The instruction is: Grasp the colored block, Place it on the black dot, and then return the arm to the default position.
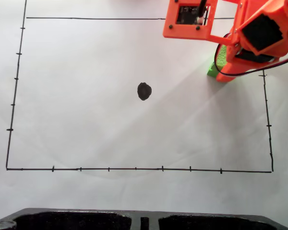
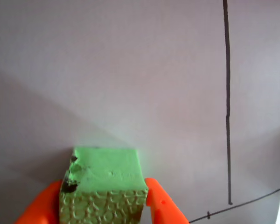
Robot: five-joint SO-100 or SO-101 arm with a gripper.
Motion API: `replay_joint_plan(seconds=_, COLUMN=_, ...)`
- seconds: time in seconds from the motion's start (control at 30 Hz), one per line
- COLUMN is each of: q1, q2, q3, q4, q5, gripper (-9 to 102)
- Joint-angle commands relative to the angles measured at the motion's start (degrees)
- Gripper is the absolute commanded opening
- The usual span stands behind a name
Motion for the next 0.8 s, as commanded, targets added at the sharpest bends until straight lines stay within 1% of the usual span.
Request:
replay_joint_plan(seconds=0.0, q1=0.4, q2=0.6, q3=-1.8, q4=0.2, q5=-1.0, gripper=19)
replay_joint_plan(seconds=0.23, q1=1.3, q2=1.1, q3=-1.7, q4=-0.7, q5=-3.2, gripper=10)
replay_joint_plan(seconds=0.37, q1=1.8, q2=1.2, q3=-1.2, q4=-1.5, q5=-4.2, gripper=7)
replay_joint_plan(seconds=0.53, q1=1.9, q2=2.4, q3=-1.2, q4=-1.0, q5=-6.5, gripper=6)
replay_joint_plan(seconds=0.6, q1=2.4, q2=3.8, q3=-1.5, q4=-0.7, q5=-8.4, gripper=6)
replay_joint_plan(seconds=0.77, q1=5.5, q2=7.9, q3=-1.9, q4=1.2, q5=-17.2, gripper=4)
